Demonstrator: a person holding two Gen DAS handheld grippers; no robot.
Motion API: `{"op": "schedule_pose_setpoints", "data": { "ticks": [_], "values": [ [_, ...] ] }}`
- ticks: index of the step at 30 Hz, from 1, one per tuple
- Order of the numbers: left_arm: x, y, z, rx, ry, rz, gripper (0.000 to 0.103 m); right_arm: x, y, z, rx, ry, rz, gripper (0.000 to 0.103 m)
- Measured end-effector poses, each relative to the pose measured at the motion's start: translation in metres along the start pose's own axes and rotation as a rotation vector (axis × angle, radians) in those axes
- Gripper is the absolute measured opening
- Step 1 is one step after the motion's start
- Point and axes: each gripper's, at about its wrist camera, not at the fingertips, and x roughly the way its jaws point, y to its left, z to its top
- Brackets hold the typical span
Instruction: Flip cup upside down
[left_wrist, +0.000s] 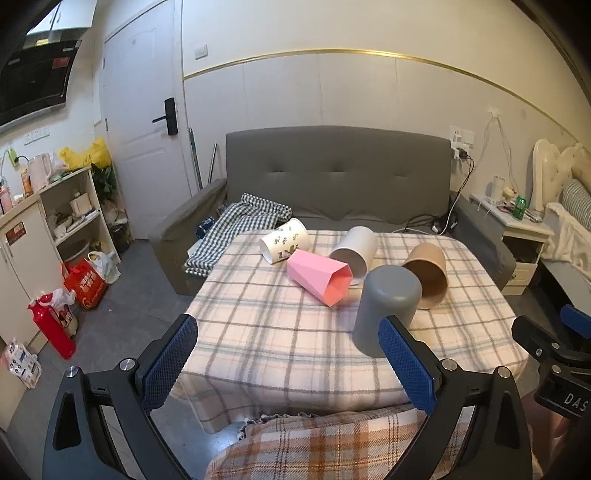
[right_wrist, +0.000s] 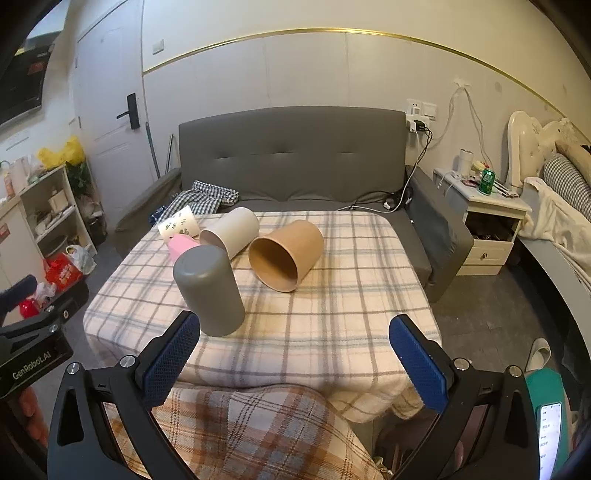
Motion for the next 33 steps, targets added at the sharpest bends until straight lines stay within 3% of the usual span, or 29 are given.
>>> {"op": "schedule_pose_setpoints", "data": {
  "ticks": [33],
  "values": [
    [0.0033,0.0032,-0.0045,-0.011,0.040,0.012,0.101,0.0047,0.0033,-0.0041,-0.018,0.023,-0.009,0.103]
  ]
}}
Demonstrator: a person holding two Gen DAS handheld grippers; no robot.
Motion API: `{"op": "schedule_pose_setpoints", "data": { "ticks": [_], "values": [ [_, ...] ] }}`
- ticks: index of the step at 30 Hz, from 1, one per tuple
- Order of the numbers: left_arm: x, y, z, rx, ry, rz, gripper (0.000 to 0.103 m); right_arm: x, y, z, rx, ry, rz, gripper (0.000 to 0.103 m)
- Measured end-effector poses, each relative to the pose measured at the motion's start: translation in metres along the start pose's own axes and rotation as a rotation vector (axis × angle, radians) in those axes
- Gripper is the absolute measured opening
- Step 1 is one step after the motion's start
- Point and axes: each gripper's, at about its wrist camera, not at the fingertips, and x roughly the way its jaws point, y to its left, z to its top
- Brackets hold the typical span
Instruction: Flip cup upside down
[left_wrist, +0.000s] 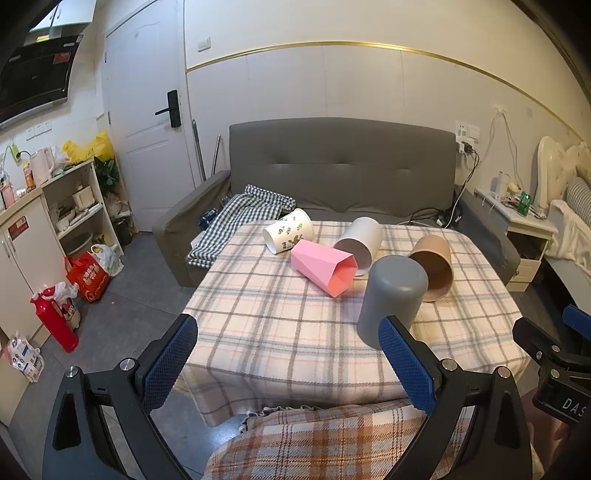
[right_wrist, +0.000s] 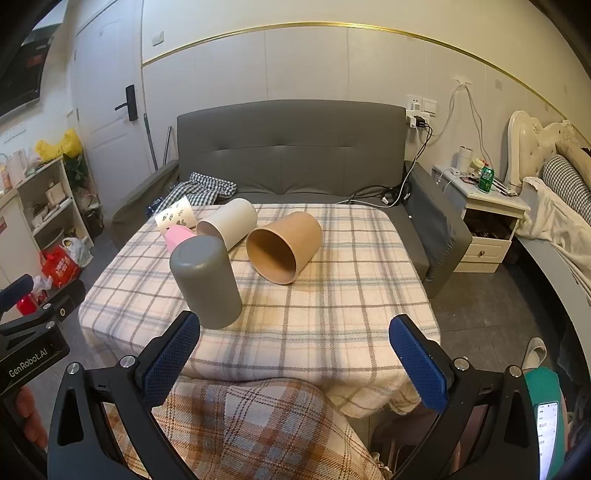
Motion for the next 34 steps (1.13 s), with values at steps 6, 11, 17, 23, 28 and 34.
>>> {"op": "schedule_pose_setpoints", "data": {
  "ticks": [6,11,17,23,28,34],
  "values": [
    [0.0002,-0.0004,0.0003,0.001,-0.001,0.000,0.101,0.0002,0.0000,-0.0002,-0.001,0.000,0.000,0.103],
    [0.0002,-0.0006,-0.0002,-0.001,-0.004,0.002,0.101,0.0006,0.0001,-0.0004,-0.001,0.001,0.000,0.103],
    [0.0001,-0.0005,-0.0002,-0.001,-0.002,0.003,0.101,0.0007,0.0004,-0.0005,-0.001,0.001,0.000,0.103],
    [0.0000,-0.0005,-0.0008,-0.001,-0.002,0.003,0.101,0.0014,0.0008,-0.0009,-0.002,0.003,0.001,0.103],
    [-0.0002,-0.0005,-0.0007,-0.001,-0.002,0.002,0.101,0.0017,0.0012,-0.0015,-0.002,0.003,-0.001,0.103],
    [0.0001,-0.0015,-0.0023,-0.001,-0.002,-0.004,0.101,0.0034,0.0020,-0.0056,-0.006,0.005,-0.001,0.103]
  ]
}}
